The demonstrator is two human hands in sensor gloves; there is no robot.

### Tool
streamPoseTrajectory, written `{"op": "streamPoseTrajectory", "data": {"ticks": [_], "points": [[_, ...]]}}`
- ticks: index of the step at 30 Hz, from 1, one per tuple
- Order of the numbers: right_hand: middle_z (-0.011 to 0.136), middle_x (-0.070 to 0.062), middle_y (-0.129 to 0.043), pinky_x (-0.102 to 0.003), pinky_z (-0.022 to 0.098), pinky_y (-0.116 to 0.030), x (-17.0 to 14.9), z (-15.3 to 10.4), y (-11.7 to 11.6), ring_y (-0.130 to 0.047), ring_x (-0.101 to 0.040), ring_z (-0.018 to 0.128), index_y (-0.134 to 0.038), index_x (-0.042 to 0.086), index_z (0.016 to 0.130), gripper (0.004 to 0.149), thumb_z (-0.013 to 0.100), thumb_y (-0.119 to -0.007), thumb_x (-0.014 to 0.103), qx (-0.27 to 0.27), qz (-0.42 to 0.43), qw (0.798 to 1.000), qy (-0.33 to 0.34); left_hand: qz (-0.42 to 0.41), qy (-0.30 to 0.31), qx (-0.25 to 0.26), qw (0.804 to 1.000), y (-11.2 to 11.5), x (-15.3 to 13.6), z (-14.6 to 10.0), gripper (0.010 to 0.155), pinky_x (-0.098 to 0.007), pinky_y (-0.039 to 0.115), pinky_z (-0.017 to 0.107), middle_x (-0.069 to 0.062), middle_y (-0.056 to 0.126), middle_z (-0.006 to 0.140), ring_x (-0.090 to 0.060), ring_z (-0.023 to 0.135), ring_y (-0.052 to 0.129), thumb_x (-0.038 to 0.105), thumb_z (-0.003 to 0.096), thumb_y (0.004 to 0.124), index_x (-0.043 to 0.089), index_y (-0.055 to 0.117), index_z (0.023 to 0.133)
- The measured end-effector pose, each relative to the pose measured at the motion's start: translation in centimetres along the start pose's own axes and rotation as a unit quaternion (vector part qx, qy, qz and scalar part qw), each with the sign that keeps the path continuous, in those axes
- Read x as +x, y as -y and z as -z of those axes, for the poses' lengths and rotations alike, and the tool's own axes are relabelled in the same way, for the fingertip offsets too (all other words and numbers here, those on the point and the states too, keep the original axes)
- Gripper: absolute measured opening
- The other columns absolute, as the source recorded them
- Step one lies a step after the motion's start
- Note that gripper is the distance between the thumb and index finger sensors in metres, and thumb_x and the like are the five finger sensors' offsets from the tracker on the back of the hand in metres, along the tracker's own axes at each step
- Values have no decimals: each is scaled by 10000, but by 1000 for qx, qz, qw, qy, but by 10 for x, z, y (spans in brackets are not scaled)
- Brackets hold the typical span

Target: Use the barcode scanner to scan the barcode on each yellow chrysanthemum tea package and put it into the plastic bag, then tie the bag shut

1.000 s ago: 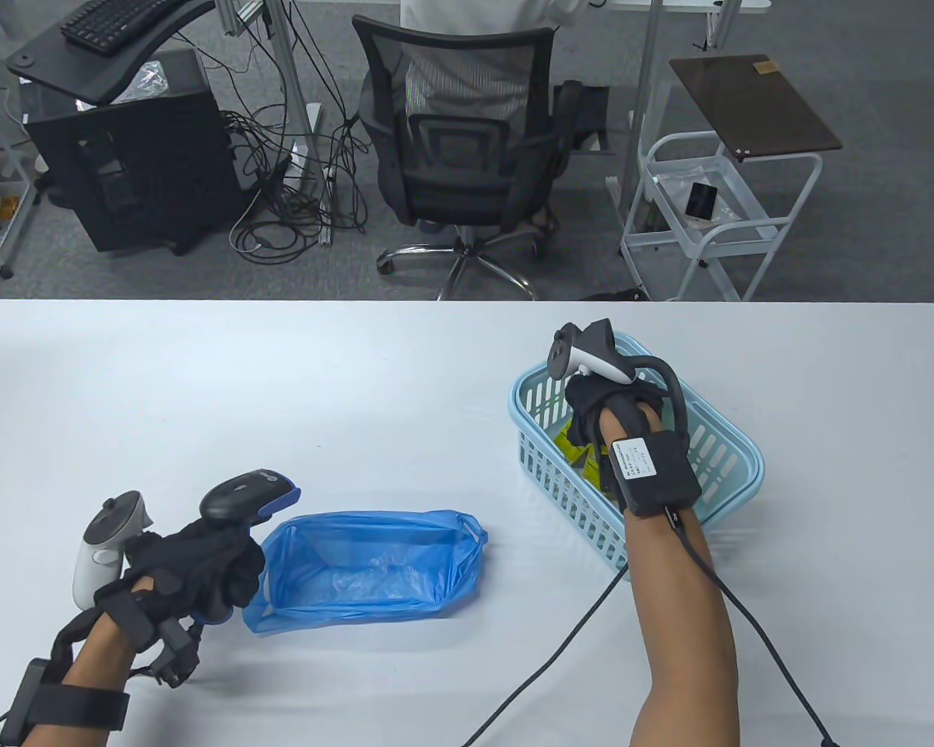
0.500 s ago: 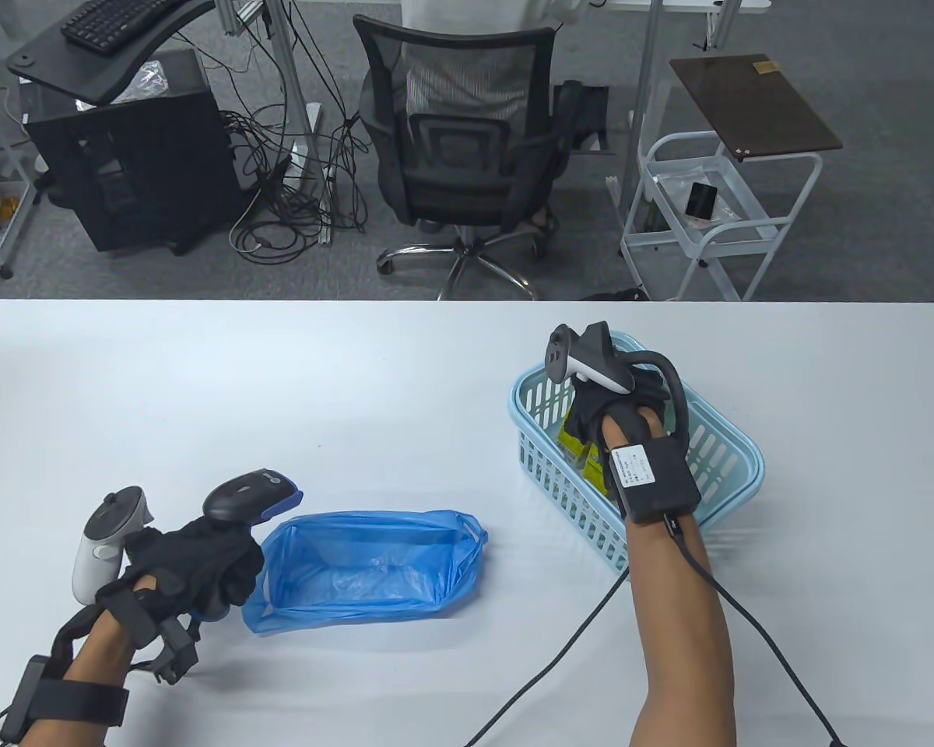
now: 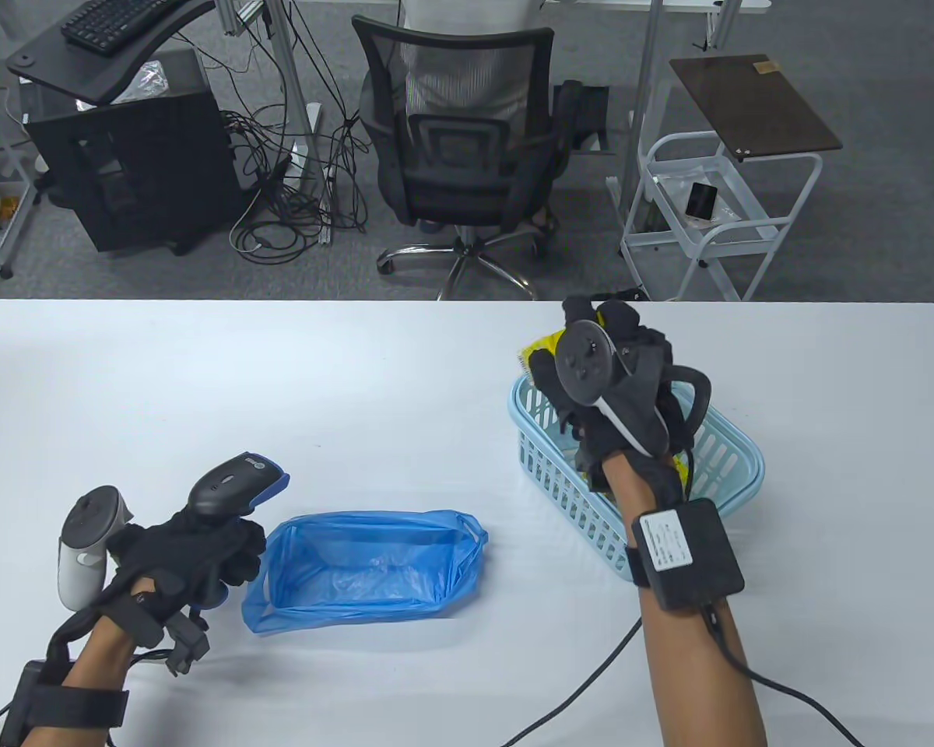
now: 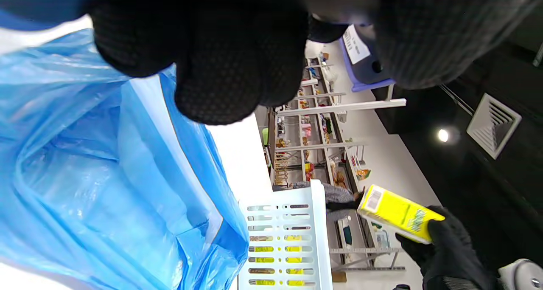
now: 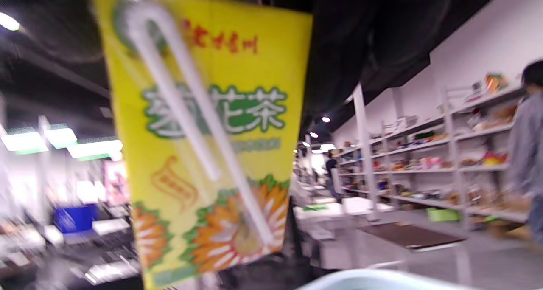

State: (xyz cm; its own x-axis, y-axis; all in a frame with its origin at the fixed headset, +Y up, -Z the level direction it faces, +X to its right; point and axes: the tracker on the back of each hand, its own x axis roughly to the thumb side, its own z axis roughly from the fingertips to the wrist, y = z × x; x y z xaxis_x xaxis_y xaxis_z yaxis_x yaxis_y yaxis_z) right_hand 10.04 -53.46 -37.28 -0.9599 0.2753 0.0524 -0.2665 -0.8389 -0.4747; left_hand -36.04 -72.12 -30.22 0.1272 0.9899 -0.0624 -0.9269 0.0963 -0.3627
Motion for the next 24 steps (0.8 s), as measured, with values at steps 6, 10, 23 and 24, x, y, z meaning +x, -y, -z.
{"op": "streamPoseTrajectory", "data": {"ticks": [6, 10, 23, 24], "points": [[843, -87, -810, -540, 632, -785, 43, -72, -53, -991, -304, 567, -688, 329, 889, 712, 300, -725, 730, 57, 156, 986, 13, 55, 28, -54, 997, 15, 8, 0, 620, -468, 870, 444, 80, 954, 693, -233, 471, 1038, 599, 399, 855, 349, 669, 935], [832, -84, -825, -544, 626, -785, 64, -88, -83, -993, -301, 554, -693, 322, 885, 720, 297, -735, 735, 92, 167, 981, 13, 107, 37, -83, 990, 25, 12, -1, 622, -471, 870, 434, 82, 959, 676, -232, 451, 1037, 590, 398, 859, 317, 677, 927], [828, -94, -837, -533, 588, -817, 77, -89, -105, -1004, -308, 538, -701, 294, 881, 727, 297, -746, 725, 122, 178, 976, 11, 173, 21, -110, 979, 26, 7, 1, 610, -454, 886, 411, 101, 968, 640, -212, 414, 1046, 597, 400, 856, 272, 702, 892], [829, -94, -838, -534, 587, -818, 77, -89, -106, -1005, -309, 539, -702, 292, 881, 727, 297, -747, 724, 124, 176, 977, 12, 170, 24, -111, 979, 26, 8, 1, 610, -454, 886, 412, 102, 968, 641, -212, 414, 1046, 599, 399, 855, 275, 701, 892]]}}
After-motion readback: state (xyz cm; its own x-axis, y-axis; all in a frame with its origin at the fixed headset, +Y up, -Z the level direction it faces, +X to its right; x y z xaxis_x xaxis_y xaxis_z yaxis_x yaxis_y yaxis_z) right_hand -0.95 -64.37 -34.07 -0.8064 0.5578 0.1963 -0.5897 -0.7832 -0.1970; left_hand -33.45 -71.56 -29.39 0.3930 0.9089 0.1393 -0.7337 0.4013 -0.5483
